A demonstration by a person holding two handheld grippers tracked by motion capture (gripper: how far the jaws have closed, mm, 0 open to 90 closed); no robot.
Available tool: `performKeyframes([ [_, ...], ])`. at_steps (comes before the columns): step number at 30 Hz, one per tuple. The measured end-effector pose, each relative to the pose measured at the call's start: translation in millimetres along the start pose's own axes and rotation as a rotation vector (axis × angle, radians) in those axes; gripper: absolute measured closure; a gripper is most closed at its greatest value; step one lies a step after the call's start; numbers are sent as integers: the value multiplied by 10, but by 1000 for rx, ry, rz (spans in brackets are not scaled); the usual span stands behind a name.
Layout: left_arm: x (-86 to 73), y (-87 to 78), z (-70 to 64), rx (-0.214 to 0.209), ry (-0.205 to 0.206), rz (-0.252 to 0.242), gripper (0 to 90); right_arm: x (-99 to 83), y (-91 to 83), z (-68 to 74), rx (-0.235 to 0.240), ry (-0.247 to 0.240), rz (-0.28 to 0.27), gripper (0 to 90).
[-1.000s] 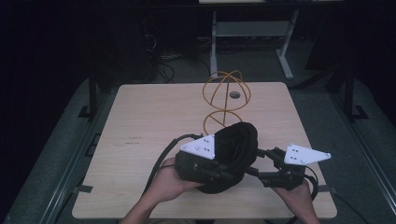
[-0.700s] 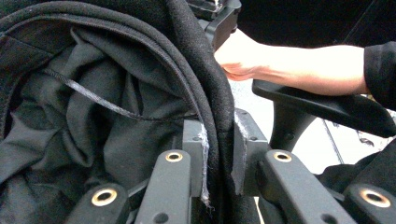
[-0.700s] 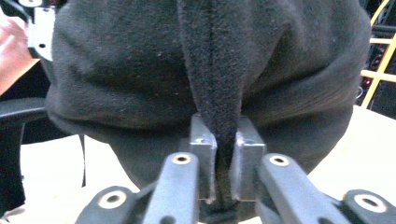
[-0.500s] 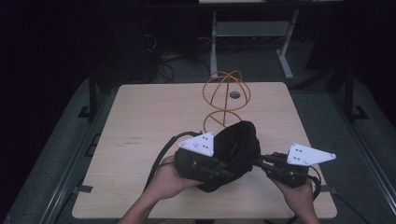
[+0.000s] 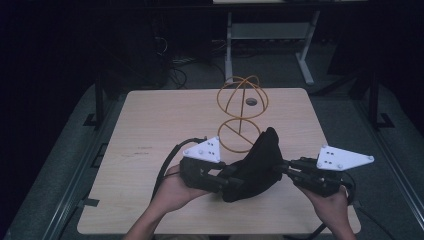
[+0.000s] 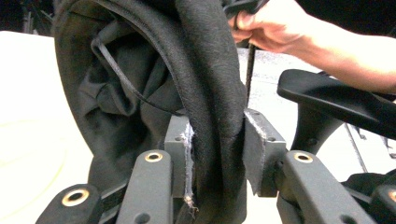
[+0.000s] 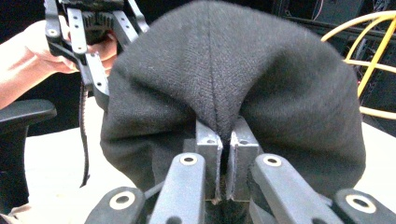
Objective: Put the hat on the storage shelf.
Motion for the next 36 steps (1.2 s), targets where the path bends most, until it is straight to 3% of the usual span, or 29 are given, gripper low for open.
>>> performKeyframes([
  [7,-27,-93,67,58,3,-15,574,140,-49,-30,-20,-3,14,858],
  [16,-199,-302,227,136,-15,-2,513,322,-215,-126,-58,13,-10,858],
  [25,-578,-500,456,228,-60,28,460,567,-313,-375,-108,60,14,856],
  [36,-1082,-549,701,331,-80,91,374,933,-337,-695,-166,57,51,854],
])
Point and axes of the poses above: each handheld gripper's, and its own axes: y roughly forward along the jaws, x roughly out of its top, z roughly to its left, the point moved 7 cm from there along y, roughly forward along the jaws, and after that the axes turned 15 degrees about x, right-handed, at the moved point
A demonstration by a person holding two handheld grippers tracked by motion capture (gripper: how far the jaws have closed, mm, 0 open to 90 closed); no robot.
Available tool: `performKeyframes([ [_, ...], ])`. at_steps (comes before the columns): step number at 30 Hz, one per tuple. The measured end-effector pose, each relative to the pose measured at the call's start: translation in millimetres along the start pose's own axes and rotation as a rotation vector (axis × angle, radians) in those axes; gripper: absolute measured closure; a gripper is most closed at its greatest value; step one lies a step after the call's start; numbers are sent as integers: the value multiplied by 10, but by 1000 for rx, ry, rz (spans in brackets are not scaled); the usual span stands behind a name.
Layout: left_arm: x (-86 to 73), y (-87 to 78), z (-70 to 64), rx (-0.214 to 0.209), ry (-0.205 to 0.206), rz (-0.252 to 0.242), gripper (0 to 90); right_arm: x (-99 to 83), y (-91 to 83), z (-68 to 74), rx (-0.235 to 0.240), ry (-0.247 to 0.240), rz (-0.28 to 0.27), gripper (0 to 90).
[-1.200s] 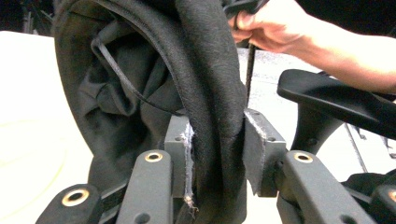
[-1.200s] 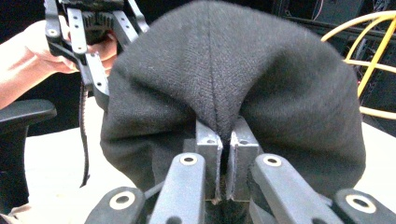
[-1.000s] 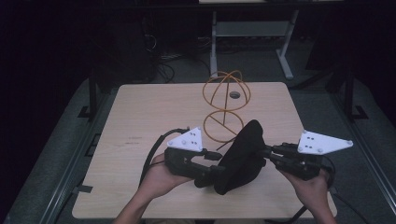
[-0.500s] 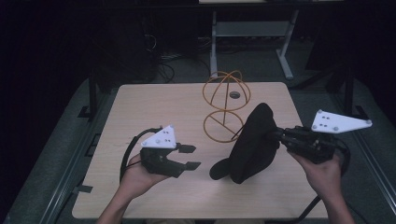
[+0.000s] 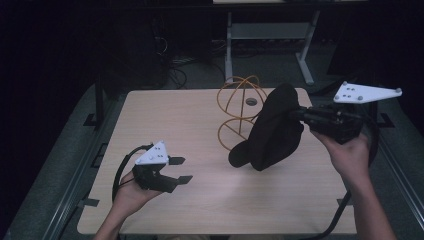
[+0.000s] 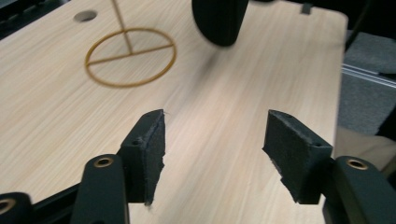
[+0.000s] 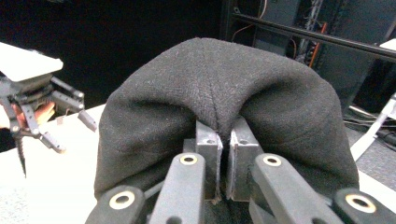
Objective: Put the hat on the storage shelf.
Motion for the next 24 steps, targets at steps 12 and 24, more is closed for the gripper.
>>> performKeyframes([
  [12,-447,144,91,37,-43,58,350,392,114,-248,-26,-9,29,852],
  [24,-537,127,141,67,-39,59,333,558,295,-403,-43,4,73,850],
])
Point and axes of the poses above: each handheld gripper's, and its own axes: y roughly forward along the jaws, x roughly out of its top, z roughly to its left, the point moved 7 cm from there along y, roughly forward along the jaws, and after that the axes turned 15 degrees about x, right-handed, at the moved point
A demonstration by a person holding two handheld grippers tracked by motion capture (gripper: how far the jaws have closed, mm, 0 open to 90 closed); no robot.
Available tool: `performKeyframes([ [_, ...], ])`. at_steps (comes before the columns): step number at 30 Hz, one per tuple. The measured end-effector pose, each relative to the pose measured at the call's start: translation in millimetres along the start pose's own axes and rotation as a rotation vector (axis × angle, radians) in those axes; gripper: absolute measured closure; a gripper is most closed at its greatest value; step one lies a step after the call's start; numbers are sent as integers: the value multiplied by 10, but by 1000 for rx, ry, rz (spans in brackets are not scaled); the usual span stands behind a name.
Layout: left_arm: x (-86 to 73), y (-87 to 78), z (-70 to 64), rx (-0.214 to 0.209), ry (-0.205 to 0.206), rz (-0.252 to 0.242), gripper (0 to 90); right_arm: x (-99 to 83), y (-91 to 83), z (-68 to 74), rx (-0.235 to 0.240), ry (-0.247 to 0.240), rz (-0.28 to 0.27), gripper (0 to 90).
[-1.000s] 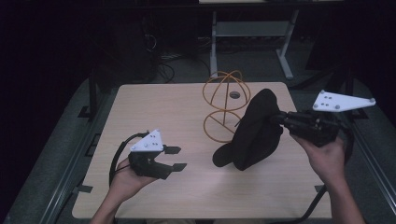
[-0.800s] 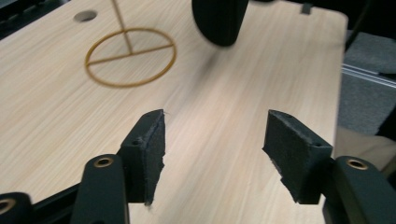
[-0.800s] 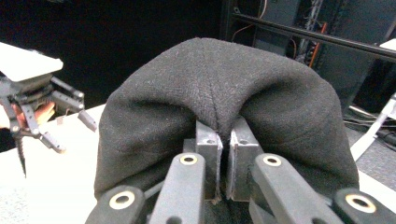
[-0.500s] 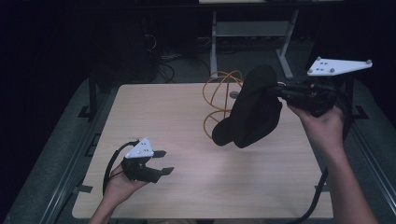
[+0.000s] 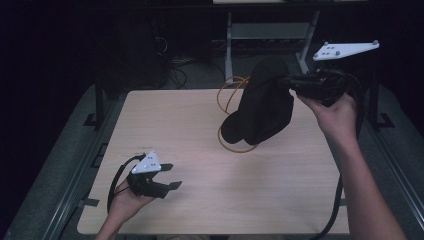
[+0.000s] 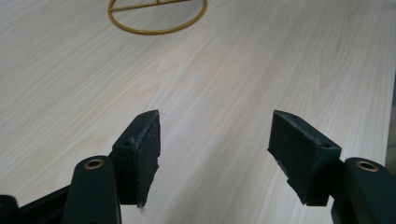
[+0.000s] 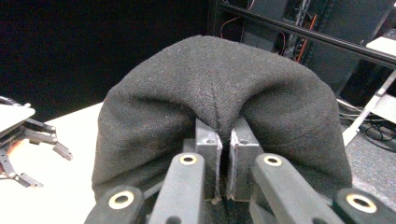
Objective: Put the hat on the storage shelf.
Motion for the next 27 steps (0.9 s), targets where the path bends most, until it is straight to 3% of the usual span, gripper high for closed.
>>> performKeyframes([
  [11,-6,14,30,3,-3,-6,326,155,185,-189,-30,21,48,848],
  [17,-28,12,42,4,-4,-3,304,222,300,-320,-76,38,71,848],
  [27,-48,34,41,7,-11,-6,290,284,581,-474,-77,62,104,839],
])
Point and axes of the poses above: each handheld gripper's, and its own axes: y roughly forward along the jaws, x roughly out of its top, z roughly to its left, the point moved 7 cm from there along y, roughly forward along the jaws, and after that the axes turned 15 degrees about x, right-handed, at the moved point
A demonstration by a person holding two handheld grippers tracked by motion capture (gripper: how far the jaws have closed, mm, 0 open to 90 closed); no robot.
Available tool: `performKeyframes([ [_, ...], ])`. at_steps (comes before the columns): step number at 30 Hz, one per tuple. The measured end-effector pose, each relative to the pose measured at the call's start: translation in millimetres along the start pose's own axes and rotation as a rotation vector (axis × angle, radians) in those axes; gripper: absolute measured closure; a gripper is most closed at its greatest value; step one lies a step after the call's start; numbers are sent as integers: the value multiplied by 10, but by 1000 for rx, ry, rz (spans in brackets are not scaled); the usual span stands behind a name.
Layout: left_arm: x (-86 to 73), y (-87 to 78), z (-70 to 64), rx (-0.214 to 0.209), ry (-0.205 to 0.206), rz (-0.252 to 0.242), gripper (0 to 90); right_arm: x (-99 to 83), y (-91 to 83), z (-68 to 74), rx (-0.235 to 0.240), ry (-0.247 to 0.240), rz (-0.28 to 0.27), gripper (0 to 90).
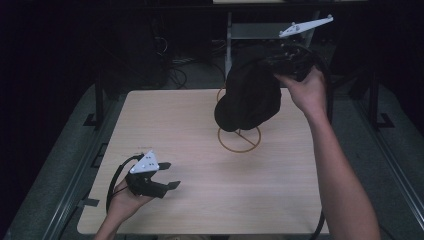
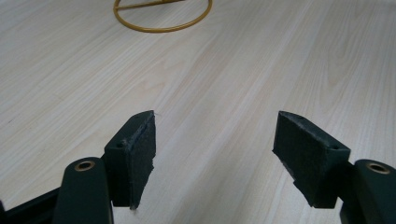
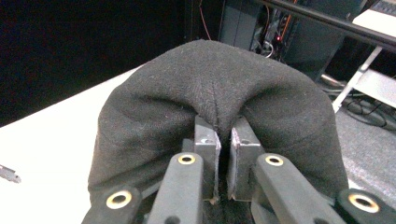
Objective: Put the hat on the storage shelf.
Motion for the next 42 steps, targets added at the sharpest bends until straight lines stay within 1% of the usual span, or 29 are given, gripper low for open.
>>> performKeyframes([
  [2,-3,5,-2,-2,3,5,288,1,32,-17,0,5,6,839],
  [4,-4,20,-10,-3,12,10,284,5,100,-55,0,9,13,836],
  [6,-2,31,-23,-3,15,10,282,5,175,-105,6,27,20,834],
  [8,2,34,-32,-7,19,10,282,8,227,-141,6,34,26,830],
  [10,1,36,-32,-9,18,12,280,12,249,-158,0,31,29,829],
  [11,-5,33,-32,-11,5,10,280,18,270,-167,-13,30,29,828],
  [12,-15,27,-23,-14,-7,5,278,28,320,-183,-16,30,26,826],
  [14,-11,25,-21,-17,-16,-3,277,37,378,-200,-19,34,22,821],
  [18,15,32,-45,-20,-5,-9,277,39,508,-228,-4,59,2,817],
  [20,16,42,-63,-25,-3,-9,278,30,582,-235,9,72,-1,799],
  [21,16,42,-63,-25,-3,-9,278,30,582,-235,9,72,-1,799],
  [22,12,46,-67,-28,2,-5,278,18,665,-251,15,77,0,780],
  [24,11,47,-66,-30,-3,-6,277,8,726,-259,21,77,1,761],
  [26,9,44,-54,-27,3,-8,277,-3,790,-268,23,85,1,748],
  [27,12,43,-57,-28,-4,-10,276,-10,821,-276,25,84,0,741],
  [29,16,37,-54,-28,-5,-12,276,-26,881,-282,27,89,3,710],
  [30,16,37,-54,-28,-5,-12,277,-26,881,-282,27,89,3,710],
  [31,20,33,-55,-29,-7,-14,276,-51,940,-273,36,91,25,678],
  [33,20,32,-60,-28,-6,-15,276,-85,991,-267,37,93,47,623],
  [34,19,32,-64,-28,-6,-15,273,-106,1018,-263,41,100,61,603],
  [36,18,35,-71,-28,-5,-18,270,-158,1069,-251,40,95,99,580],
  [37,14,35,-70,-27,0,-16,268,-182,1087,-247,37,89,116,564],
  [39,12,35,-71,-26,-1,-15,267,-199,1094,-238,37,78,110,557],
  [42,9,36,-71,-22,-4,-16,262,-202,1071,-228,54,92,101,501],
])
Point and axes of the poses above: each handheld gripper's, and its own axes: y roughly forward along the jaws, x roughly out of its top, z roughly to its left, the point moved 7 cm from there along y, roughly forward along the jaws, and after that the axes turned 15 degrees about x, right-handed, at the moved point
